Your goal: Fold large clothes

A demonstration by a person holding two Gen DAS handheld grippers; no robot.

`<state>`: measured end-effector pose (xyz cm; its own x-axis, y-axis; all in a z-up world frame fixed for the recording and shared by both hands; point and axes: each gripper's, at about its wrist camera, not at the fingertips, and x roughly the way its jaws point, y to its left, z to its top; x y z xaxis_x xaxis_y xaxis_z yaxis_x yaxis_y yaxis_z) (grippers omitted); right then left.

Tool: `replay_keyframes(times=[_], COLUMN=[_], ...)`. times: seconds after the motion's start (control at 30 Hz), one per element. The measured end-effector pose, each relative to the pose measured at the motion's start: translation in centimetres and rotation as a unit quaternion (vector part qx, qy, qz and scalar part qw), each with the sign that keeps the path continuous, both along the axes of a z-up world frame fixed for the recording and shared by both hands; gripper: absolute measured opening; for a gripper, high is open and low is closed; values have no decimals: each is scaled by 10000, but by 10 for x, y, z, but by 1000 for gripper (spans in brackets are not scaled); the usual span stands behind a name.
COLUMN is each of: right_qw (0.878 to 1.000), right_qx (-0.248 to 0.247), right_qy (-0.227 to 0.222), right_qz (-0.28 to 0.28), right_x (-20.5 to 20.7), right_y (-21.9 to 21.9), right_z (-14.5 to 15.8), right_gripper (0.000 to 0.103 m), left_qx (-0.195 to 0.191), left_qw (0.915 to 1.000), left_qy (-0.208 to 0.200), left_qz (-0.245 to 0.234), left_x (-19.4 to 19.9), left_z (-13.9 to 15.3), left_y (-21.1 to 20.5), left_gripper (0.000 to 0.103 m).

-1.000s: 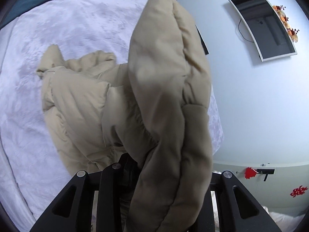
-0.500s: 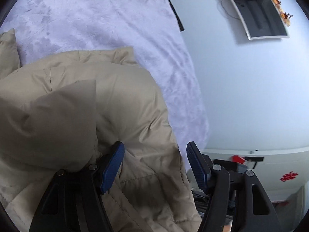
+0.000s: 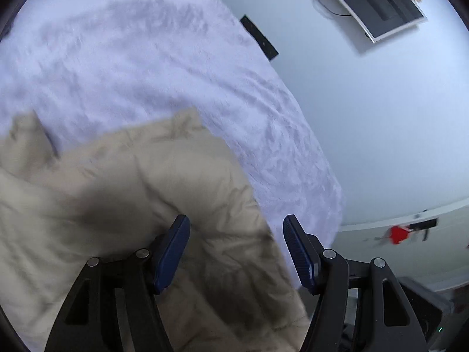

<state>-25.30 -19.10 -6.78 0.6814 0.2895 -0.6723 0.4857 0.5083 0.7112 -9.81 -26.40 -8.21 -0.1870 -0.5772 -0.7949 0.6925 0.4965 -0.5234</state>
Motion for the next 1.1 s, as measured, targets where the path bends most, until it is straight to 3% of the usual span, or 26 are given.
replay_keyframes(times=[0.03, 0.07, 0.17, 0.27, 0.37, 0.47, 0.53, 0.63, 0.7, 0.73, 0.77, 0.83, 0.97, 1.03, 1.07, 1.1], right_qw=[9991, 9971, 9973, 9924, 9865, 9894, 9926, 9937, 9969, 9980, 9986, 9990, 9984, 9974, 9973, 9976], right_qx=[-314, -531, -390, -919, -1268, -733, -530, -887, -737, -596, -477, -263, 386, 560, 471, 150], right_qy=[278, 541, 561, 788, 1026, 1234, 1026, 537, 29, -145, -232, -214, 246, 134, 71, 28], right_qz=[-113, -114, -266, -212, -135, -211, -368, -431, -276, -130, 20, 289, 345, 430, 567, 678], right_x=[3, 5, -2, -2, 0, -6, -16, -24, -14, -4, 7, 41, 105, 124, 130, 133], right_y=[-2, -4, -16, -22, -32, -46, -58, -72, -83, -88, -89, -96, -106, -105, -102, -100], right_z=[-1, -4, -12, -11, -17, -39, -25, 18, 41, 45, 44, 30, -31, -39, -35, -27], right_gripper=[71, 27, 16, 14, 14, 18, 21, 45, 71, 75, 80, 81, 81, 43, 8, 8], left_qx=[-97, -217, -299, -3, 516, 483, 454, 424, 426, 428, 425, 424, 481, 544, 571, 600], left_qw=[9996, 9988, 9927, 9865, 9798, 9773, 9750, 9745, 9752, 9752, 9752, 9743, 9730, 9725, 9725, 9725], left_qy=[-263, -395, -932, -1100, -854, -305, -294, -325, -352, -367, -372, -382, -485, -661, -782, -938], left_qz=[104, 212, 699, 1215, 1733, 2042, 2157, 2181, 2142, 2141, 2141, 2178, 2205, 2167, 2117, 2045], left_x=[5, 11, 36, 61, 82, 90, 90, 91, 93, 93, 94, 96, 99, 99, 98, 95], left_z=[14, 26, 48, 37, -6, -45, -54, -58, -59, -57, -55, -54, -52, -47, -44, -40], left_y=[14, 30, 85, 134, 168, 178, 171, 163, 161, 160, 162, 163, 160, 150, 142, 131], left_gripper=[67, 67, 67, 67, 67, 67, 68, 72, 72, 72, 72, 72, 72, 72, 72, 72])
